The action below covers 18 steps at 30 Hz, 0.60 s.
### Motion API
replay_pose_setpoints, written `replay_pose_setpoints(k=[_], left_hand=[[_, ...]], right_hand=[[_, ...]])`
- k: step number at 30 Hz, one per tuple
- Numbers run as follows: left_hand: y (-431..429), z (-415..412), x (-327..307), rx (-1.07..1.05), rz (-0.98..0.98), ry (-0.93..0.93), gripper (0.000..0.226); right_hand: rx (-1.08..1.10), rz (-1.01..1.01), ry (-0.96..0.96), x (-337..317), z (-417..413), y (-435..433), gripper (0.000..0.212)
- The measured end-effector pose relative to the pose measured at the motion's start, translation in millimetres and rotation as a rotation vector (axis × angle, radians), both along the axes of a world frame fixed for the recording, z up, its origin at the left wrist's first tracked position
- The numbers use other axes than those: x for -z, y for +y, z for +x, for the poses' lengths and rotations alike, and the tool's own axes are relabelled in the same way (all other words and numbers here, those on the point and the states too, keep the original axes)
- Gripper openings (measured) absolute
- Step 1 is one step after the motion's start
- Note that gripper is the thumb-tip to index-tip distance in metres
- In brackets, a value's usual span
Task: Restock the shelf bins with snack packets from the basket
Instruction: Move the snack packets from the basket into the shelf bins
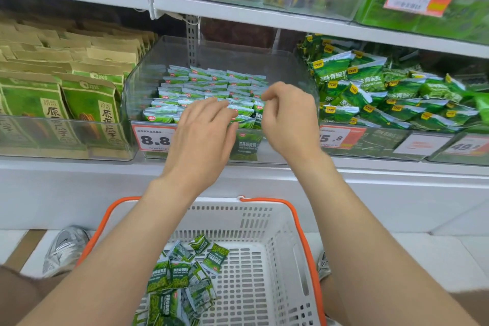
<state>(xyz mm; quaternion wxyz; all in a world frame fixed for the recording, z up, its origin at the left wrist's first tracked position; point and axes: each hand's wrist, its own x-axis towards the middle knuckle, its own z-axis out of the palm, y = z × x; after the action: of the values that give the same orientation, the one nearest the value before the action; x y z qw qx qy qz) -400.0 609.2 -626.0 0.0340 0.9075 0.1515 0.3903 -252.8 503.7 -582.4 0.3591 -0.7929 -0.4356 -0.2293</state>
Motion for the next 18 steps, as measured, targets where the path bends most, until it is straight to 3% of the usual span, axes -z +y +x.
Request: replay_pose_setpoints(k=[3,6,8,10,14,16,18], left_hand=[[-15,-8,12,0.017,0.085,-0.249,0.010],[-17,-18,51,0.088,0.032,-0.157,0.007],[-15,-27,79,0.068,-0.130,0.086,0.010],[-12,-33,104,0.012,-0.326,0.407,0.009],[-9,-49,171,0.053,-0.506,0.968,0.007],[-8,-63,212,0.088,-0.562,1.217,0.015],[-10,-78,244,0.085,-0.620,1.387,0.014]], right_hand=[[-0.139,0.160,-0.252,22,-29,-10,0.015],[-0.274,0.073,-0.215,58,-54,-14,0.012],[-0.321,-0.115,-0.107,86,-65,-17,0.015],[-0.353,-0.459,0.027,110,-72,-19,0.019],[-0.402,-1.125,0.180,158,-83,-25,0.014],[-0.375,-1.336,0.222,183,-89,-31,0.011],[-0.346,-1.483,0.277,207,-92,-36,0.023]])
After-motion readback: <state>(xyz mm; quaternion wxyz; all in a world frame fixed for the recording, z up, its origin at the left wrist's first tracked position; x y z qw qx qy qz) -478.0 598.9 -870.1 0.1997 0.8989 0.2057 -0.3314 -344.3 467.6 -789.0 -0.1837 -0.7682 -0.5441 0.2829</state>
